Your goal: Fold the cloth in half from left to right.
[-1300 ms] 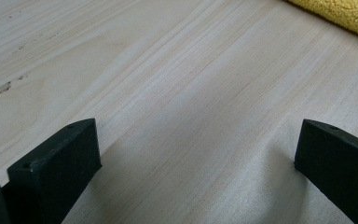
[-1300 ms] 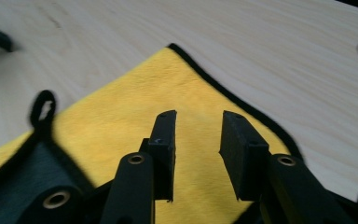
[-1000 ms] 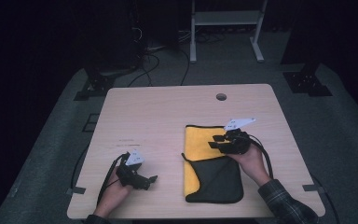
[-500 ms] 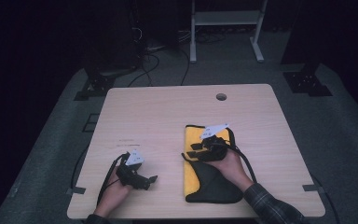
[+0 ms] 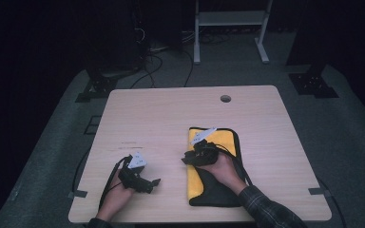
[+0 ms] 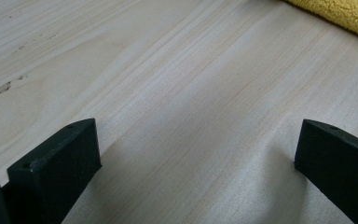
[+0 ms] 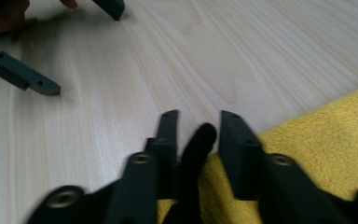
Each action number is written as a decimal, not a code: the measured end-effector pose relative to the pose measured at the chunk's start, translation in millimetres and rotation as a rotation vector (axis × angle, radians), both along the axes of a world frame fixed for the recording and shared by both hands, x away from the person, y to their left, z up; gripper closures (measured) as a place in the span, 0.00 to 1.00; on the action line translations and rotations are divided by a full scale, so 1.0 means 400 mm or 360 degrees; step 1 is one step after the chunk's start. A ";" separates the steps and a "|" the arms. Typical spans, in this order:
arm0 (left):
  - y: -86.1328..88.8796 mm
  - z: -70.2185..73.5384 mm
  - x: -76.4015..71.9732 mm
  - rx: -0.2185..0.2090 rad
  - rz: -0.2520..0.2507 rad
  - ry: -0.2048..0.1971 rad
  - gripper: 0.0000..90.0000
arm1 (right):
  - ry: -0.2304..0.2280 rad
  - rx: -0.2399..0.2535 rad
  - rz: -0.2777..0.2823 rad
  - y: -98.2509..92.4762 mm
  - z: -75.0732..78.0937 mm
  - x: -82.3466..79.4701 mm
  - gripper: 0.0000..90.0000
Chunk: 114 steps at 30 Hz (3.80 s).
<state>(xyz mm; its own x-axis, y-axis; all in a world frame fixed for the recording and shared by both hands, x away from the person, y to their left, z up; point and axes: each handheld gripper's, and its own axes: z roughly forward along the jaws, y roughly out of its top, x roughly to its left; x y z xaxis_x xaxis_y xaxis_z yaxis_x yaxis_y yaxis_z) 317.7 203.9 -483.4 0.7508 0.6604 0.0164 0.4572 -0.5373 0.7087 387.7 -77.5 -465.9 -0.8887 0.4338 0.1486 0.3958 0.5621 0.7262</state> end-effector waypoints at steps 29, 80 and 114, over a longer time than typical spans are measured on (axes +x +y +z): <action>0.000 0.000 -0.001 -0.0003 0.0002 0.0003 0.00 | -0.0077 0.0112 -0.0033 -0.207 0.096 -0.141 0.93; 0.003 0.000 -0.005 -0.0006 0.0001 0.0000 0.00 | 0.0036 0.0049 -0.0280 -0.462 0.035 -0.330 0.57; 0.002 0.000 -0.002 -0.0004 -0.0009 0.0001 0.00 | -0.0131 0.0109 -0.0458 -0.451 0.091 -0.032 0.39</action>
<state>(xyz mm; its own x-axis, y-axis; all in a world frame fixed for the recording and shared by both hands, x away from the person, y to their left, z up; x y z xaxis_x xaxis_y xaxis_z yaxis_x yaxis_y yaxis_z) 316.8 204.6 -483.5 0.7546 0.6561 0.0144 0.4543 -0.5381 0.7100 375.1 -258.0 -429.5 -0.7411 0.6608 0.1187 0.4700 0.3843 0.7946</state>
